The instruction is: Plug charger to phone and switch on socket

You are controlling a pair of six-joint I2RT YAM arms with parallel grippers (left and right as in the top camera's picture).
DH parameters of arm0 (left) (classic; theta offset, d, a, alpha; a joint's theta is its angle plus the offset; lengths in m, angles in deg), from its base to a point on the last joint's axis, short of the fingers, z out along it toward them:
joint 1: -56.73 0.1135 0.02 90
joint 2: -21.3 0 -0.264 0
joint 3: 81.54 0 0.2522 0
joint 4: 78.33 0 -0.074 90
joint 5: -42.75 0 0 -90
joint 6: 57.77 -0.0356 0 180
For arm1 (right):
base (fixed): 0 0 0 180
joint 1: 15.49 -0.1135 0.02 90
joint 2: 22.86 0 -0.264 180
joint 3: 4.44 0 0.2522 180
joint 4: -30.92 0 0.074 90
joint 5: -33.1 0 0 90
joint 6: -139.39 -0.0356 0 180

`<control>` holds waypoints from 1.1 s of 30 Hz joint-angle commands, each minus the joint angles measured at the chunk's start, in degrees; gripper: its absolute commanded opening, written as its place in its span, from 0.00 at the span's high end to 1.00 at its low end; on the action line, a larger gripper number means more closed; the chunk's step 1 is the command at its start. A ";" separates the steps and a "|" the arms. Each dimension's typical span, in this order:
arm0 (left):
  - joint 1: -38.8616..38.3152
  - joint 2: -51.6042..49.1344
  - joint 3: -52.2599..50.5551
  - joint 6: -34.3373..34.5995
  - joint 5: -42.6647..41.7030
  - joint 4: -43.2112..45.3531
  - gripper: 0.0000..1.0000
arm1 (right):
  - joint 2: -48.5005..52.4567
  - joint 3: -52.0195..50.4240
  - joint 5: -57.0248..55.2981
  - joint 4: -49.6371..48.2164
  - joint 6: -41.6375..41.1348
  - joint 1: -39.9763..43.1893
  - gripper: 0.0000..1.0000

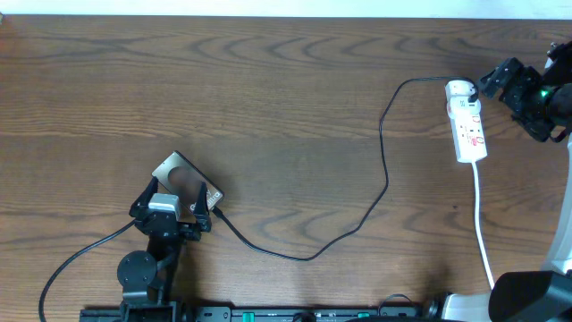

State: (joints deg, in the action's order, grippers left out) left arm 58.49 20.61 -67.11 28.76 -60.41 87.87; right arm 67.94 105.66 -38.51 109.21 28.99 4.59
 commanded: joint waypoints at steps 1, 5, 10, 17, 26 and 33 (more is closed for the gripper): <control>-0.24 0.44 -0.42 -0.37 -0.76 -2.91 0.12 | -0.15 0.44 -0.04 0.00 -0.35 0.17 0.01; -0.24 0.46 -0.42 -0.37 -0.76 -2.91 0.12 | -0.15 0.44 -0.07 0.00 -0.35 0.17 0.01; -0.24 0.44 -0.42 -0.37 -0.76 -2.91 0.12 | -0.15 0.44 -0.04 0.02 -0.35 0.20 0.01; -0.24 0.46 -0.42 -0.37 -0.76 -2.91 0.12 | -0.15 0.42 -0.20 -0.07 -0.26 0.20 0.01; -0.24 0.44 -0.42 -0.37 -0.76 -2.91 0.12 | -7.37 -5.77 -10.93 -12.41 1.79 -4.76 0.01; -0.24 0.44 -0.42 -0.37 -0.76 -2.91 0.12 | -24.44 -30.23 -11.43 -44.06 24.48 -18.25 0.01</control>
State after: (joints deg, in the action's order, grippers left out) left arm 58.49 20.61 -67.05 28.76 -60.44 87.76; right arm 49.82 83.34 -48.56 70.00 40.20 -9.77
